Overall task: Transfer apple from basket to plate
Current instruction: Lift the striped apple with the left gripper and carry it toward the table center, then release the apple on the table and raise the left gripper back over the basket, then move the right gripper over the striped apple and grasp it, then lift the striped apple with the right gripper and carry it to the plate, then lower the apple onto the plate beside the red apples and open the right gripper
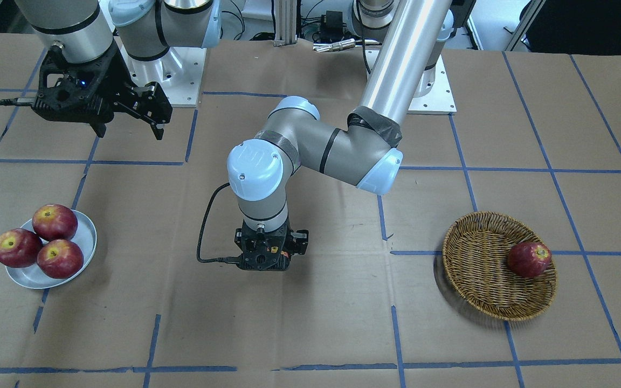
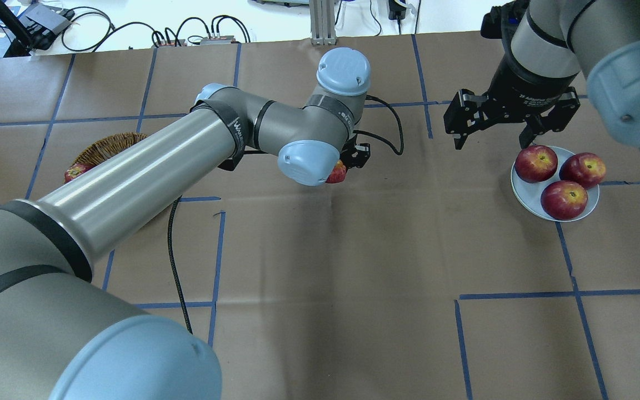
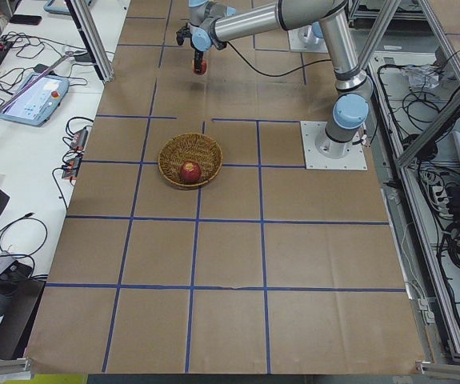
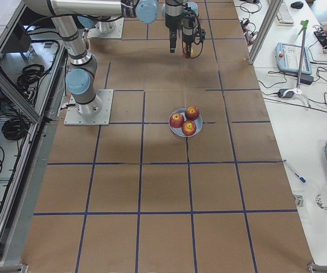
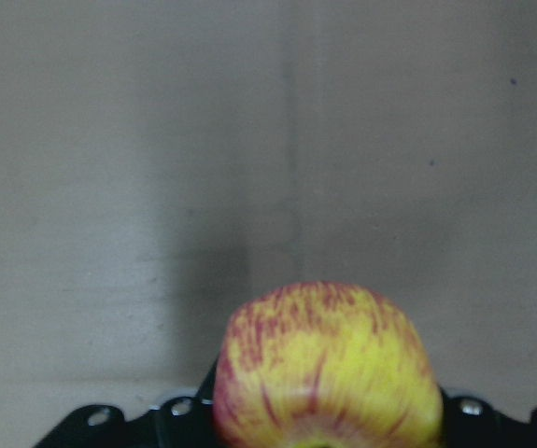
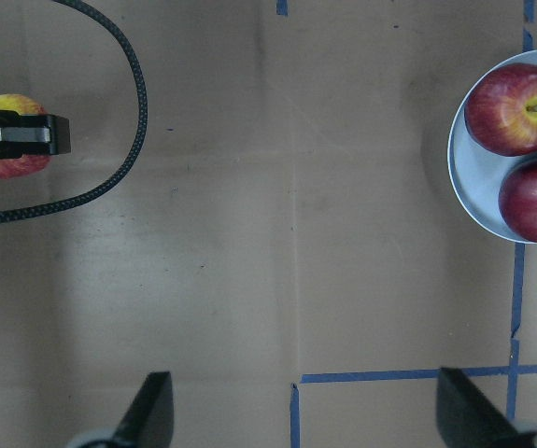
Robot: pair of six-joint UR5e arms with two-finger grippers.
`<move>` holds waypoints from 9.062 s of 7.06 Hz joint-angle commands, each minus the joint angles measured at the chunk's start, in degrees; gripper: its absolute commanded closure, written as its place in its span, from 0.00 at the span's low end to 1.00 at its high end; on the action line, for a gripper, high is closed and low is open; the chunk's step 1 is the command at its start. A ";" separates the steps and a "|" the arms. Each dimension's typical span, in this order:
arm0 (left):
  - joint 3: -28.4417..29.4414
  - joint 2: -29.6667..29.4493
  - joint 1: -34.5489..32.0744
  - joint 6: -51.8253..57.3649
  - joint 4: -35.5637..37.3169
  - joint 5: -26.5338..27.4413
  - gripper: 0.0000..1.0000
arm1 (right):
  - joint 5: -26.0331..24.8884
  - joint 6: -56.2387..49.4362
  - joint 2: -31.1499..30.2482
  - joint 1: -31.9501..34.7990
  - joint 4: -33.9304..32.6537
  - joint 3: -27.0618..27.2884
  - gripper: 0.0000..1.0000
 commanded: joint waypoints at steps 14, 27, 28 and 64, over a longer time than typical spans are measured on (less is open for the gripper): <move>-2.91 23.66 8.75 14.26 -18.12 -3.10 0.01 | 0.00 0.00 0.06 -0.08 0.00 -0.09 0.00; -7.49 44.30 18.10 22.56 -36.43 -4.95 0.01 | -1.40 25.58 31.41 22.94 -35.22 -2.73 0.00; -7.49 44.30 18.10 22.56 -36.43 -4.95 0.01 | -1.40 25.49 33.09 22.95 -36.64 -2.55 0.00; -9.16 44.65 18.27 22.65 -36.08 -6.00 0.01 | -1.67 -37.18 20.28 -25.39 -26.03 8.97 0.00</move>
